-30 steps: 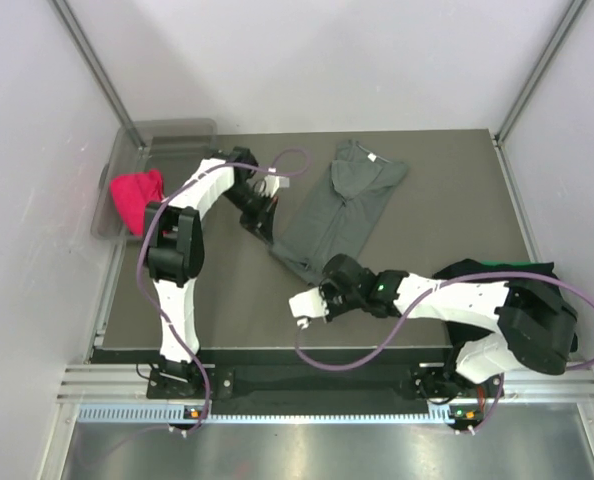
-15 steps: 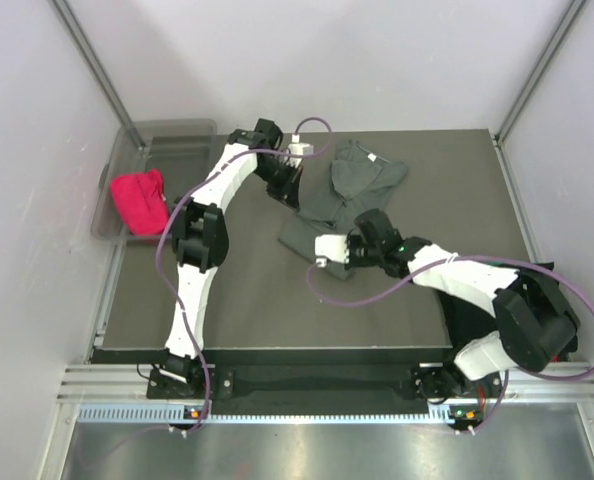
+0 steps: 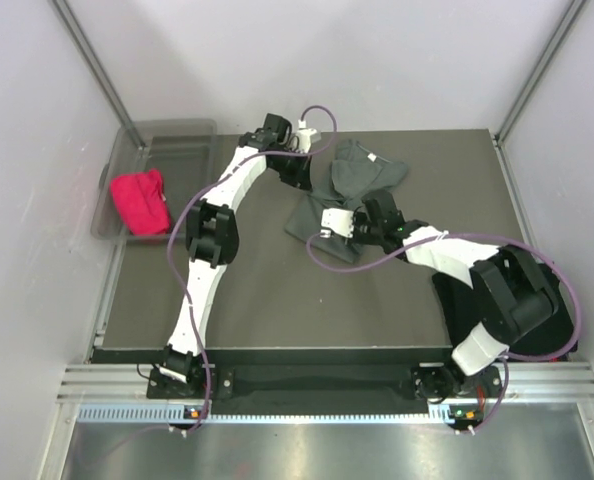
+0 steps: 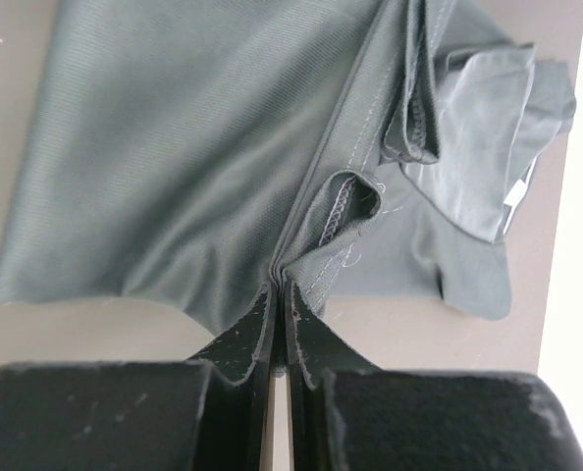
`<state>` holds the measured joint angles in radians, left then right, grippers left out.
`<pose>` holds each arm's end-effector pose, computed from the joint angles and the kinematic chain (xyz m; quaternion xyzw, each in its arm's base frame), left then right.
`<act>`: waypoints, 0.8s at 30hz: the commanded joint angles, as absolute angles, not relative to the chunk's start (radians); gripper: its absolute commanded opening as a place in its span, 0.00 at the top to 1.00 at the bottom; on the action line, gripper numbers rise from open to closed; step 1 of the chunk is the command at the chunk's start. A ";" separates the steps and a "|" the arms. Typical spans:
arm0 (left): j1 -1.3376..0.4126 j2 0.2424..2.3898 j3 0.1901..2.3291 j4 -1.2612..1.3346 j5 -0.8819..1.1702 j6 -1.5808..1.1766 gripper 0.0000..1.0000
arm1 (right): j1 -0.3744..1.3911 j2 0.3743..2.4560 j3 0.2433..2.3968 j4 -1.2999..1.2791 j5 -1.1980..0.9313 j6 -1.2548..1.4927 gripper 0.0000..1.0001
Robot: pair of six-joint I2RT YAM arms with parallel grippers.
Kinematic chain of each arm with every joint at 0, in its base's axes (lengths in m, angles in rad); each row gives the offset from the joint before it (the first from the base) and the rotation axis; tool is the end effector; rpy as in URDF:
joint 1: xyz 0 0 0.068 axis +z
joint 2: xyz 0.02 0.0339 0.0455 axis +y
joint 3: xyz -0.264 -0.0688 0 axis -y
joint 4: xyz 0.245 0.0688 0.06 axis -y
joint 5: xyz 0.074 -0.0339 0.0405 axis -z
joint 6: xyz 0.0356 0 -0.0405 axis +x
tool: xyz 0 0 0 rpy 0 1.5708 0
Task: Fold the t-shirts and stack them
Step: Fold the tshirt
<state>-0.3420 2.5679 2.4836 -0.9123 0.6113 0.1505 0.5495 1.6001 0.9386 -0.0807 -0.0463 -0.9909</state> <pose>0.5084 -0.2027 0.2093 0.3056 0.8663 -0.3131 0.2412 0.2879 0.1783 0.2002 -0.6439 0.6504 -0.0674 0.3973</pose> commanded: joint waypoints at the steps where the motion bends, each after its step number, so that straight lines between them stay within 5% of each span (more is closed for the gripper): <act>1: -0.360 2.597 2.551 -0.836 0.597 0.135 1.00 | 0.519 1.627 0.986 -0.014 -0.025 -0.968 1.00; 18: -0.367 2.606 2.585 -0.707 0.446 0.123 1.00 | 0.471 1.746 1.075 0.046 0.020 -0.943 1.00; 19: -0.370 2.606 2.585 -0.707 0.440 0.133 0.95 | 0.471 1.749 1.074 0.051 0.028 -0.939 0.99; 21: -0.371 2.609 2.585 -0.696 0.417 0.133 0.67 | 0.471 1.744 1.057 0.090 0.066 -0.922 0.89; 24: -0.373 2.597 2.586 -0.689 0.374 0.143 0.54 | 0.469 1.692 1.020 0.190 0.135 -0.901 0.70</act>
